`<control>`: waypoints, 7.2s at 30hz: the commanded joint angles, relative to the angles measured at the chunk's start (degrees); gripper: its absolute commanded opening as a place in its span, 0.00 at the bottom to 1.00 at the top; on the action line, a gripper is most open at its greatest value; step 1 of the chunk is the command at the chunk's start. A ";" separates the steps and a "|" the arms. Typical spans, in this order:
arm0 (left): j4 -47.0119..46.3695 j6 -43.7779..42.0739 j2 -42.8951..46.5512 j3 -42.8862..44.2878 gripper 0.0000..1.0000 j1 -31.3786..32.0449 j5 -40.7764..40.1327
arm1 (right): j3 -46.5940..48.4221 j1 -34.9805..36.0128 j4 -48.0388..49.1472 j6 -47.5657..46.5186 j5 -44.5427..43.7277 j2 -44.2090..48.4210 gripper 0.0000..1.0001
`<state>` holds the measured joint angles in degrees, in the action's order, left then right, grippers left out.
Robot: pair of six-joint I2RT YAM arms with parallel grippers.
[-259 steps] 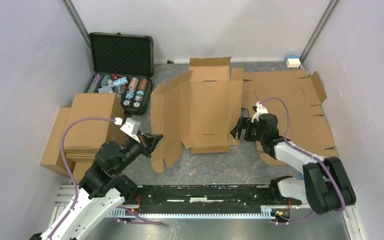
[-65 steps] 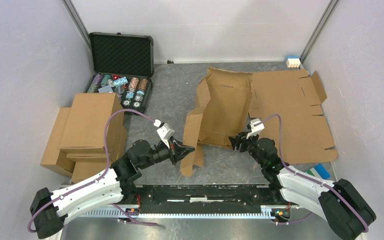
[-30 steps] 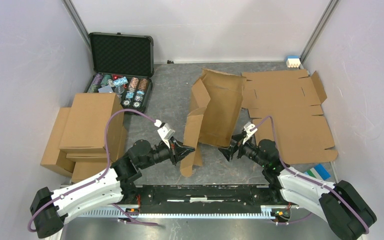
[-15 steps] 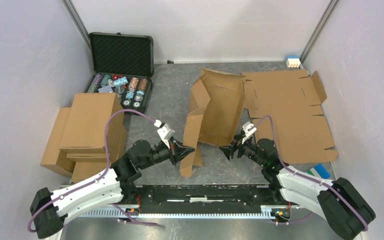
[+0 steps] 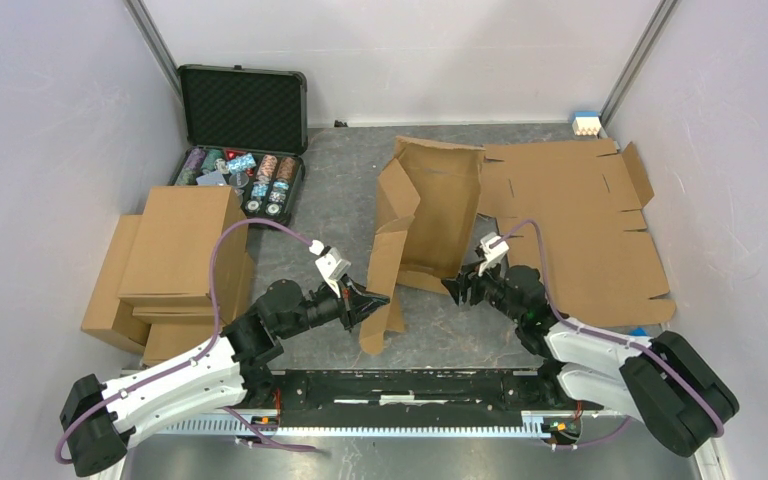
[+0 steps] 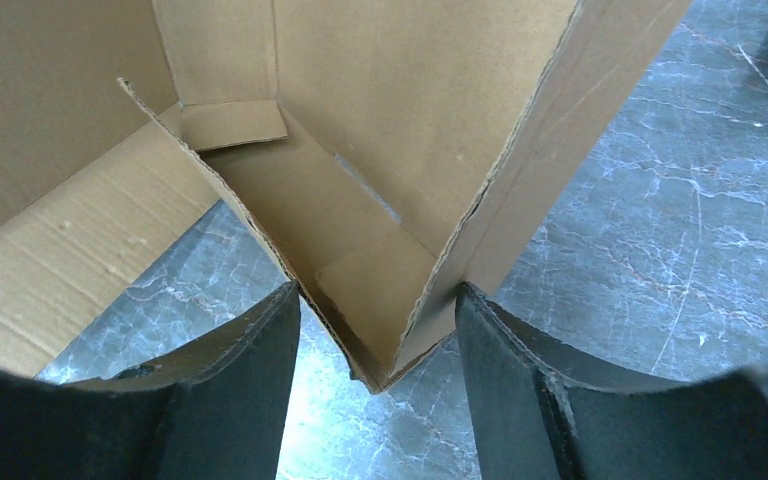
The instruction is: Fold the paper box
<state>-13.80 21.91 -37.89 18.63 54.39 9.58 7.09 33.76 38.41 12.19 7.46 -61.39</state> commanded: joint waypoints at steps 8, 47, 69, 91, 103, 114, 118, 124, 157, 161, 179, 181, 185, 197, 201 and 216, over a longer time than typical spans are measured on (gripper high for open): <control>1.56 -1.08 -1.40 -0.11 0.02 0.25 1.24 | 4.07 0.34 -0.75 1.44 -9.42 -5.91 0.57; 3.63 -1.70 -1.05 1.31 0.02 0.26 1.31 | 9.94 4.12 5.57 -9.75 -14.68 -12.43 0.98; 2.81 -1.31 -2.12 1.23 0.02 0.28 3.39 | 15.91 3.95 4.01 -1.45 -18.66 -20.47 0.61; 2.29 0.21 -0.98 0.88 0.02 0.30 3.30 | 25.40 3.95 -3.17 0.38 -21.65 -35.87 0.48; 8.87 3.54 6.17 1.44 0.19 0.35 -5.93 | 24.99 4.38 -5.81 1.75 -26.69 -36.55 0.32; 29.18 8.92 20.30 4.12 0.61 0.33 -28.37 | 22.29 6.28 -4.36 1.33 -32.29 -33.05 0.18; 33.11 8.68 22.12 6.10 0.71 0.30 -33.38 | 21.27 6.94 -4.38 2.46 -34.70 -31.75 0.14; 32.86 6.29 17.22 8.14 0.72 0.34 -32.73 | 21.16 7.29 -2.74 0.24 -33.41 -31.19 0.25; 23.52 -1.68 8.96 7.19 0.27 0.27 -36.05 | 23.18 -3.62 21.98 -19.39 6.10 -37.81 0.98; 23.39 -2.40 6.88 8.08 0.15 0.23 -35.31 | 24.43 -3.95 21.97 -19.32 8.47 -38.95 0.98; 23.24 -5.58 5.35 9.40 0.05 0.23 -32.95 | 15.78 -10.65 31.09 -6.99 12.02 -28.82 0.98; 23.68 -6.07 5.03 9.89 0.05 0.27 -32.97 | 15.67 -11.59 29.82 -6.82 10.01 -27.23 0.98; 23.82 -6.78 4.14 10.55 0.05 0.21 -32.27 | 18.77 -13.23 26.56 -6.62 3.49 -27.75 0.98; 24.67 -7.15 1.98 12.51 0.05 0.33 -28.75 | 46.10 -19.90 20.43 0.27 20.16 -46.11 0.98; 25.85 -7.36 1.33 13.43 0.05 0.29 -27.36 | 57.25 -21.20 19.58 1.80 24.93 -54.58 0.98; 27.77 -8.26 -0.01 13.66 0.05 0.31 -24.15 | 112.01 -21.96 8.88 11.15 41.42 -92.38 0.98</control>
<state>11.03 16.14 -36.86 30.33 54.50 -16.86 107.15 11.46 48.42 18.24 40.01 -146.28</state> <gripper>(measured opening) 0.073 0.979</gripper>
